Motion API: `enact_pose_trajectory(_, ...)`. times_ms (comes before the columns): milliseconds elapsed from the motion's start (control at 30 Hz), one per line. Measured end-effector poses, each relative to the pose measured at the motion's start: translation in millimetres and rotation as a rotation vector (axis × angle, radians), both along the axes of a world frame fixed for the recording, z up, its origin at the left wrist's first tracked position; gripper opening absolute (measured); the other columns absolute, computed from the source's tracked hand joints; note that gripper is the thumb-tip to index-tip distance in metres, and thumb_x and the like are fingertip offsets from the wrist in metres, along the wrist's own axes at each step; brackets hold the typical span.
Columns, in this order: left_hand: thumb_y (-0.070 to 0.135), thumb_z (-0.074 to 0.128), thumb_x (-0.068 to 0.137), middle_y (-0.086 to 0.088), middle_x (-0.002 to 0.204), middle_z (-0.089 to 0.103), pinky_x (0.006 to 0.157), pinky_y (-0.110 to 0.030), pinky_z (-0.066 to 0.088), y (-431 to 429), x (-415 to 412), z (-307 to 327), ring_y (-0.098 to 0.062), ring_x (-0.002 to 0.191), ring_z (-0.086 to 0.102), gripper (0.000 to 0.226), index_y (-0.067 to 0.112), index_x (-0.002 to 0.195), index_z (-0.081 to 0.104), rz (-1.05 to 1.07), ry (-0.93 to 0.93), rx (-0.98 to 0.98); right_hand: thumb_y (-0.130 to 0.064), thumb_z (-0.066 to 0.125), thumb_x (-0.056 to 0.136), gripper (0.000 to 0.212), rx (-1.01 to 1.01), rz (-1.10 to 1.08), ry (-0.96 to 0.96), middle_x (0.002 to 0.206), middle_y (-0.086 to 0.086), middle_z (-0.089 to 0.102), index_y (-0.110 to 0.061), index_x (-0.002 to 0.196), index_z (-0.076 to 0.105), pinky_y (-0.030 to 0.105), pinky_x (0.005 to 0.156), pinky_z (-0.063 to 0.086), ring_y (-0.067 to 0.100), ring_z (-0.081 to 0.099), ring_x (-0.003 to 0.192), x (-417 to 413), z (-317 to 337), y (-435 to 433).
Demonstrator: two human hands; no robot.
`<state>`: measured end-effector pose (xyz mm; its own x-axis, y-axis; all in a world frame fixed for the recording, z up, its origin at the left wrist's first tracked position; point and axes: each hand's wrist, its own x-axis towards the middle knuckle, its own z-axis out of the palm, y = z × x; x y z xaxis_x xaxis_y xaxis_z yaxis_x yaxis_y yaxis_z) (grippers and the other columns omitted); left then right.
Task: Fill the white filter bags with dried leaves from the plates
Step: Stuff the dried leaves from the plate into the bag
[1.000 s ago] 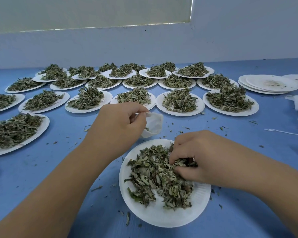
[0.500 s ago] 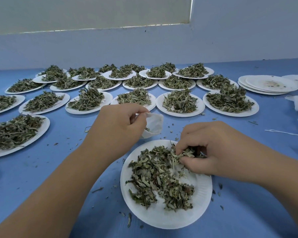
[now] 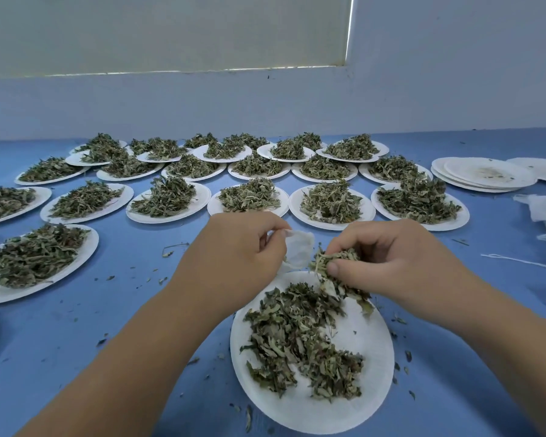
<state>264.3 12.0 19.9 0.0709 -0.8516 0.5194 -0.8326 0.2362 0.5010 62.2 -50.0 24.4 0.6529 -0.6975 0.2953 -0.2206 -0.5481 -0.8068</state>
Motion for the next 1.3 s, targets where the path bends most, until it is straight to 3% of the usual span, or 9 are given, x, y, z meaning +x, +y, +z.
enact_pose_trajectory(67,0.020,0.058,0.093,0.011,0.043,0.043,0.045,-0.017,0.028,1,-2,0,-0.010,0.043,0.042,0.017,0.023,0.094,0.075,-0.001,-0.017,-0.006,-0.027,0.075,0.075,0.003,0.021,-0.035,-0.013,0.061,0.005,0.058,-0.029,0.075,0.074,0.021,0.052,0.038,0.008,0.044,0.052,7,0,3)
enact_pose_trajectory(200,0.023,0.056,0.094,0.022,0.049,0.052,0.044,-0.018,0.026,2,-4,2,-0.005,0.045,0.046,0.019,0.025,0.097,0.074,-0.023,-0.032,0.027,-0.026,0.073,0.077,0.005,-0.013,-0.112,0.042,0.046,-0.013,0.049,-0.028,0.072,0.072,0.011,0.044,0.032,0.002,0.038,0.043,19,6,6)
enact_pose_trajectory(333,0.021,0.057,0.093,0.014,0.041,0.045,0.044,-0.015,0.031,3,-2,3,-0.002,0.044,0.046,0.018,0.023,0.098,0.075,-0.044,-0.028,0.015,-0.021,0.068,0.077,0.013,-0.112,-0.214,0.165,0.040,-0.012,0.047,-0.029,0.068,0.068,0.012,0.039,0.031,0.005,0.037,0.040,30,13,7)
enact_pose_trajectory(500,0.018,0.057,0.092,0.017,0.044,0.048,0.044,-0.015,0.030,4,-5,3,0.006,0.048,0.047,0.018,0.022,0.094,0.075,-0.064,-0.037,0.032,-0.022,0.064,0.078,0.009,-0.280,-0.279,0.290,0.060,0.000,0.063,-0.026,0.073,0.071,0.019,0.051,0.039,0.010,0.047,0.054,42,11,14)
enact_pose_trajectory(600,0.019,0.056,0.093,0.028,0.052,0.052,0.044,-0.014,0.028,1,-6,4,0.007,0.051,0.047,0.020,0.024,0.094,0.075,-0.054,-0.019,0.052,-0.030,0.070,0.079,0.006,-0.328,-0.308,0.231,0.065,-0.014,0.058,-0.033,0.084,0.068,0.013,0.060,0.041,-0.005,0.052,0.073,44,4,20)
enact_pose_trajectory(767,0.021,0.055,0.093,0.029,0.052,0.052,0.046,-0.012,0.027,1,-6,2,0.009,0.052,0.048,0.020,0.023,0.098,0.075,-0.030,0.029,0.068,-0.041,0.072,0.071,0.020,-0.326,-0.313,0.128,0.064,-0.014,0.055,-0.035,0.079,0.054,0.011,0.062,0.042,-0.002,0.053,0.069,38,-2,25)
enact_pose_trajectory(900,0.021,0.057,0.093,0.017,0.050,0.049,0.044,-0.014,0.027,1,-8,1,0.007,0.050,0.048,0.019,0.023,0.098,0.075,-0.031,0.032,0.076,-0.036,0.073,0.070,0.017,-0.360,-0.305,0.078,0.068,-0.014,0.055,-0.034,0.079,0.059,0.012,0.063,0.042,0.002,0.054,0.073,35,-4,28)
enact_pose_trajectory(1133,0.017,0.055,0.091,0.020,0.048,0.055,0.043,-0.014,0.036,0,-8,-1,0.000,0.045,0.052,0.021,0.027,0.089,0.074,-0.031,0.115,0.108,-0.024,0.079,0.074,0.014,-0.394,-0.275,0.076,0.079,-0.015,0.056,-0.029,0.084,0.071,0.008,0.066,0.041,0.002,0.055,0.079,36,-9,21)
enact_pose_trajectory(1300,0.015,0.053,0.092,0.015,0.052,0.063,0.053,-0.034,0.050,2,-10,2,-0.011,0.054,0.066,0.024,0.028,0.084,0.072,-0.051,0.181,0.151,-0.026,0.069,0.081,0.014,-0.394,-0.245,0.083,0.082,-0.013,0.057,-0.030,0.093,0.075,0.009,0.067,0.040,0.005,0.054,0.078,33,-11,22)
